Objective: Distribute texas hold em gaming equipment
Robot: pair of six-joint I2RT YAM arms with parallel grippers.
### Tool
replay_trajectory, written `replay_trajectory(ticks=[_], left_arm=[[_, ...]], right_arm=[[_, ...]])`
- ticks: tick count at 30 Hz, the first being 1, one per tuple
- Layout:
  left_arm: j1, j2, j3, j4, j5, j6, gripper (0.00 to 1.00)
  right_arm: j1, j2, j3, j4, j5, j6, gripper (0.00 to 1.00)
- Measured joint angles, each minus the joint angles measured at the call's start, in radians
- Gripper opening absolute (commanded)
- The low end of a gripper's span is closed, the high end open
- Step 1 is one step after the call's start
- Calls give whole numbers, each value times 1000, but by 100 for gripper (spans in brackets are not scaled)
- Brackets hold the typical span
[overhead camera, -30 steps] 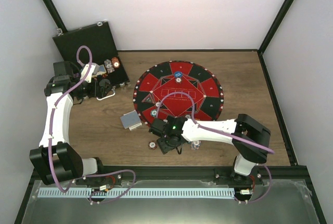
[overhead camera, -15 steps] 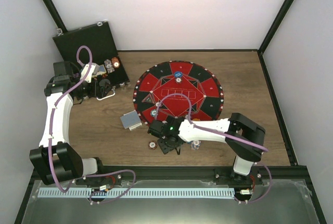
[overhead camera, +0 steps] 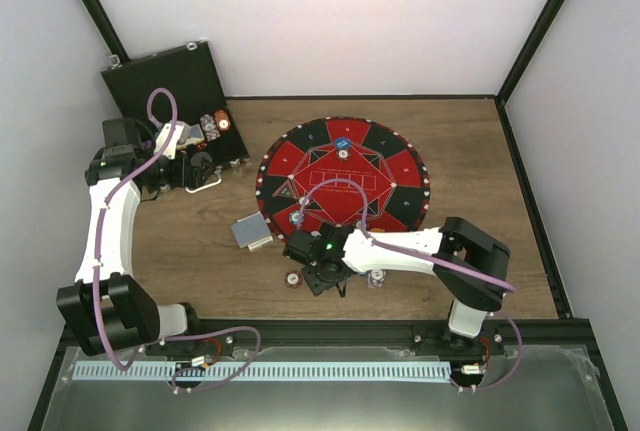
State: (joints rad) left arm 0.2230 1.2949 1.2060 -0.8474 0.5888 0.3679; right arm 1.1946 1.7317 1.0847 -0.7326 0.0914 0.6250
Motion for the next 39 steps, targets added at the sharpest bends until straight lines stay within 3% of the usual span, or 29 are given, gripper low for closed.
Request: replay_trajectory(ticks=[11, 23, 28, 33, 39], left_arm=[[0, 0, 0, 0, 0, 0, 100], [0, 0, 0, 0, 0, 0, 100], [0, 0, 0, 0, 1, -1, 100], [0, 0, 0, 0, 0, 0, 100], [0, 0, 0, 0, 2, -1, 100]], right_arm=[[0, 0, 1, -1, 8, -2, 39], [0, -5, 5, -27, 21, -4, 18], [-22, -27, 49, -70, 39, -16, 17], [-103, -60, 124, -106, 58, -66, 17], [-305, -64, 252, -106, 95, -167, 17]])
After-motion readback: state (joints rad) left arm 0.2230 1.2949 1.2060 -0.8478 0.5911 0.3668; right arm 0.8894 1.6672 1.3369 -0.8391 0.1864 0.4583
